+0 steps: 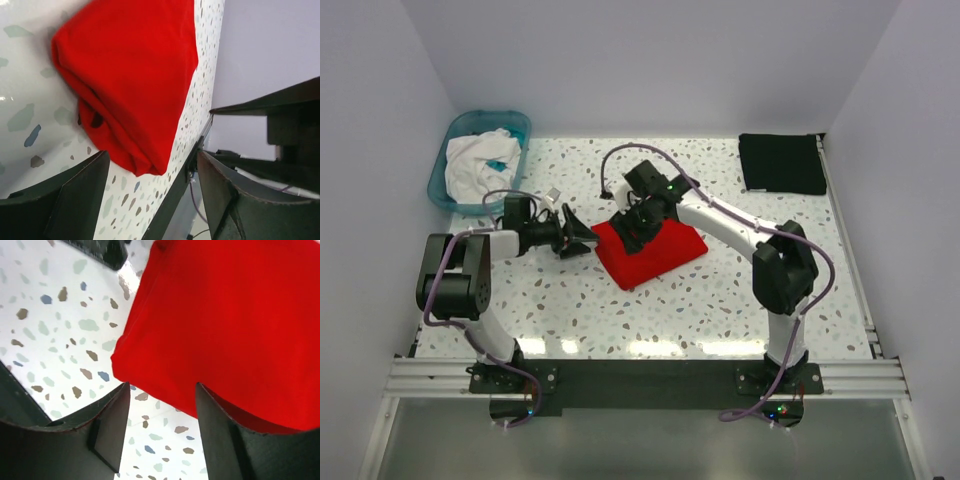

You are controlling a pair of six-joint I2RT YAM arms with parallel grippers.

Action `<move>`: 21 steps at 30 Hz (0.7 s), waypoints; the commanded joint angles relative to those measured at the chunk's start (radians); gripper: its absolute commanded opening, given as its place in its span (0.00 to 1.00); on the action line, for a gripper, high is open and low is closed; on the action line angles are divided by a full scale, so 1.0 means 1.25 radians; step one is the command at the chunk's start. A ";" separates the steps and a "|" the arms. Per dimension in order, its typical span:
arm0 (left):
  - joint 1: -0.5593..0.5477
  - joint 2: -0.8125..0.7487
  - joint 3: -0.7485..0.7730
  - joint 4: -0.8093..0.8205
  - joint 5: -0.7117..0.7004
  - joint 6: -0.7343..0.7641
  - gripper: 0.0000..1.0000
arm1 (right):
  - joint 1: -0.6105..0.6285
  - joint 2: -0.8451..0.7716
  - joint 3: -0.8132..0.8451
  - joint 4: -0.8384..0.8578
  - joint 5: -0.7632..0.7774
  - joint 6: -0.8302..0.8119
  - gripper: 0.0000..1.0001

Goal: Fold and stack the t-shirts
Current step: Fold the tshirt

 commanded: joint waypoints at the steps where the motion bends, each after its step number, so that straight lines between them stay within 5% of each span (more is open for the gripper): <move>1: 0.000 -0.013 -0.021 0.187 -0.046 -0.146 0.76 | 0.015 -0.040 -0.031 0.072 0.093 0.055 0.60; 21: -0.041 0.045 -0.086 0.339 -0.094 -0.335 0.75 | 0.162 0.000 -0.080 0.179 0.244 0.089 0.57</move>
